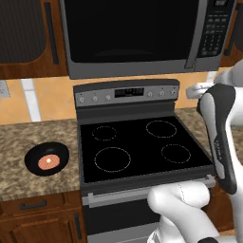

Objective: Open the microwave, place the bowl with waffle inside the microwave, then close the microwave door and turn it on.

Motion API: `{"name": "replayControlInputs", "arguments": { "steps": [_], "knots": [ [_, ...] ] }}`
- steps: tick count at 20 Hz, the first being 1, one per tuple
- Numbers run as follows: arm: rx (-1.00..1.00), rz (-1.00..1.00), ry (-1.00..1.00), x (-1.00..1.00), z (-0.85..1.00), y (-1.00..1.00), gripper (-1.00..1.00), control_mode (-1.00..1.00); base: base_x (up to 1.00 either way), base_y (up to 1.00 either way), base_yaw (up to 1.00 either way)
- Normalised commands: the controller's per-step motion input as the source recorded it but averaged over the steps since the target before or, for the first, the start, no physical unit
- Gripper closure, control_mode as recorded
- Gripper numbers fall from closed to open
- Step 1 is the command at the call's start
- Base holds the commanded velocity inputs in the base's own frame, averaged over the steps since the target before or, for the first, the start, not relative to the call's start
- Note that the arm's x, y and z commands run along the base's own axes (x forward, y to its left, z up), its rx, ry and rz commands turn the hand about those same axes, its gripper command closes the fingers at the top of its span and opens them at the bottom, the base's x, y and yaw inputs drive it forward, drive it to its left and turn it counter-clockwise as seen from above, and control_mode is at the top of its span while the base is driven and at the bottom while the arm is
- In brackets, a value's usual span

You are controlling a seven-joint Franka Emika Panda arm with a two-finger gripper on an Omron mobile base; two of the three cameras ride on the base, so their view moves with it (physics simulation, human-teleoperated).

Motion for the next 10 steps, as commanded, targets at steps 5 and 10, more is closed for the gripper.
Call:
{"name": "replayControlInputs", "arguments": {
  "steps": [5,10],
  "knots": [
    [0.03,-0.01,-0.02,0.29,0.07,-0.52,-1.00,-1.00,0.00,0.00,0.00],
    [0.00,0.00,-0.22,0.83,0.69,-0.27,-1.00,-1.00,0.00,0.00,0.00]
  ]
}}
